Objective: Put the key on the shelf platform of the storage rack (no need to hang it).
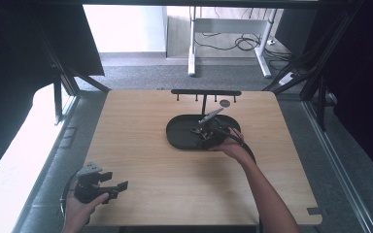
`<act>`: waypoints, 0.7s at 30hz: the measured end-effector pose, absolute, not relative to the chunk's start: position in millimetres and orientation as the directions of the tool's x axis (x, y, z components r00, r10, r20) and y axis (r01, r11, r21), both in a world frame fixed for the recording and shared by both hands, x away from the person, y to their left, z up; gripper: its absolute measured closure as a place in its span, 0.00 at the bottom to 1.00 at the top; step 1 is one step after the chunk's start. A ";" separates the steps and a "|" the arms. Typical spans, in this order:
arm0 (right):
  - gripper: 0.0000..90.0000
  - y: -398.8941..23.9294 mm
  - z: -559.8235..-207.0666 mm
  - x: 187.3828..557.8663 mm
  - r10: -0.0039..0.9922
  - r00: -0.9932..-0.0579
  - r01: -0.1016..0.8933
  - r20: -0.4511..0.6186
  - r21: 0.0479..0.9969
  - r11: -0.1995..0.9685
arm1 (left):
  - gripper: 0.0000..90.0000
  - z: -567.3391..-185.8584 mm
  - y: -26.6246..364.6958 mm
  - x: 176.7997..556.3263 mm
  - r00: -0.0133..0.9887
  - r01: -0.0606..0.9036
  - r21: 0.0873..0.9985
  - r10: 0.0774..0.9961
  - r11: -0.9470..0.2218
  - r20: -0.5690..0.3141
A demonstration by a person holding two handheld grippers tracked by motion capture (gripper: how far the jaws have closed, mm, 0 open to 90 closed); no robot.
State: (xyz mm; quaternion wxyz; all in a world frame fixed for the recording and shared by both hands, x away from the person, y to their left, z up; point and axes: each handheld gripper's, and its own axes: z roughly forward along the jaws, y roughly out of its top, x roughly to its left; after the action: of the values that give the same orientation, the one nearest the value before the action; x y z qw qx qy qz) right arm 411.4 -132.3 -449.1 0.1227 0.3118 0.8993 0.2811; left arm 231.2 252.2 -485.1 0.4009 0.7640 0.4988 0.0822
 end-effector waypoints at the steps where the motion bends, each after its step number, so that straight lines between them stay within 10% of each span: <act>1: 0.39 -133.2 -447.9 407.7 0.626 -0.779 0.487 -0.043 0.587 0.647 | 0.24 -485.2 252.1 231.3 0.489 0.697 0.694 0.828 -0.181 -0.274; 21: 0.39 -162.6 -473.7 324.3 0.586 -0.810 0.452 0.018 0.655 0.606 | 0.24 -485.4 247.5 231.0 0.493 0.699 0.691 0.826 -0.187 -0.275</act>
State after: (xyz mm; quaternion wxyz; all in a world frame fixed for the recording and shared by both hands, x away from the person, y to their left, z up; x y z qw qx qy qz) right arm 324.3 -162.6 -473.7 0.0996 0.2914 0.8905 0.3350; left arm 231.0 247.5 -485.4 0.3991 0.7662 0.4973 0.0797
